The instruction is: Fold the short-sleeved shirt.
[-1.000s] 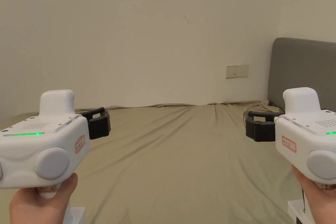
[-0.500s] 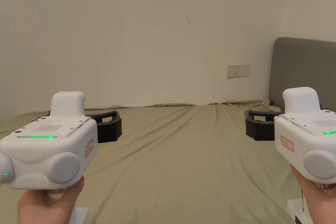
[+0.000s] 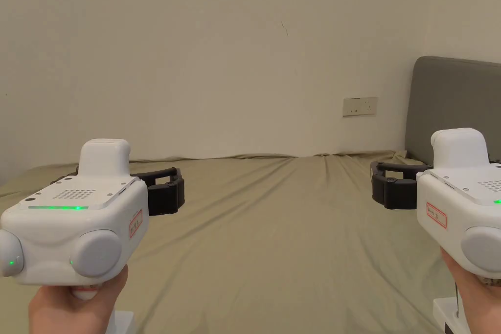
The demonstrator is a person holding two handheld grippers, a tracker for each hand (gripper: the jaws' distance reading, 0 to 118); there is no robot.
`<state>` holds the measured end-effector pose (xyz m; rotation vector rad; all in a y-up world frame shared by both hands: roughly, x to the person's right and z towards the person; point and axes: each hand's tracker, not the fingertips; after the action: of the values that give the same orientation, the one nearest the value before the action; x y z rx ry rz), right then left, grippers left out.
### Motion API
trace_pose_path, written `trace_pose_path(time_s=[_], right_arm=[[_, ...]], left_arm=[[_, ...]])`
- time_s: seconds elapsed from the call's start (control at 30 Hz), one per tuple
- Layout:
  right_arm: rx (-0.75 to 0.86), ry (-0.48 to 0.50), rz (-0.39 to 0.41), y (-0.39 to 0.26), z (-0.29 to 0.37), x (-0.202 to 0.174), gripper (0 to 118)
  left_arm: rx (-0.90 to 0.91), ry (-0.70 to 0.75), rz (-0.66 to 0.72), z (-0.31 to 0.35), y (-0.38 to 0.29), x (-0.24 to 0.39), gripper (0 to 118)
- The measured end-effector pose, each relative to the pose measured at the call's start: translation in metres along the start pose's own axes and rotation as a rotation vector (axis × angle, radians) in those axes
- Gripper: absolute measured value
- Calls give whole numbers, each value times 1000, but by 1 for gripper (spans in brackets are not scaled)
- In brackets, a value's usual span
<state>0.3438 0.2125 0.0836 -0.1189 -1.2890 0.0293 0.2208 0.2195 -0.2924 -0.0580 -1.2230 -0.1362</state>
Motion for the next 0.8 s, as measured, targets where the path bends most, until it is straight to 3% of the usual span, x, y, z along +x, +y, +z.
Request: trace_pose_path(time_s=[0.8], right_arm=[[-4,3,11,-4,0,-7,118]], left_arm=[[22,17,12,0,-7,-3,116]])
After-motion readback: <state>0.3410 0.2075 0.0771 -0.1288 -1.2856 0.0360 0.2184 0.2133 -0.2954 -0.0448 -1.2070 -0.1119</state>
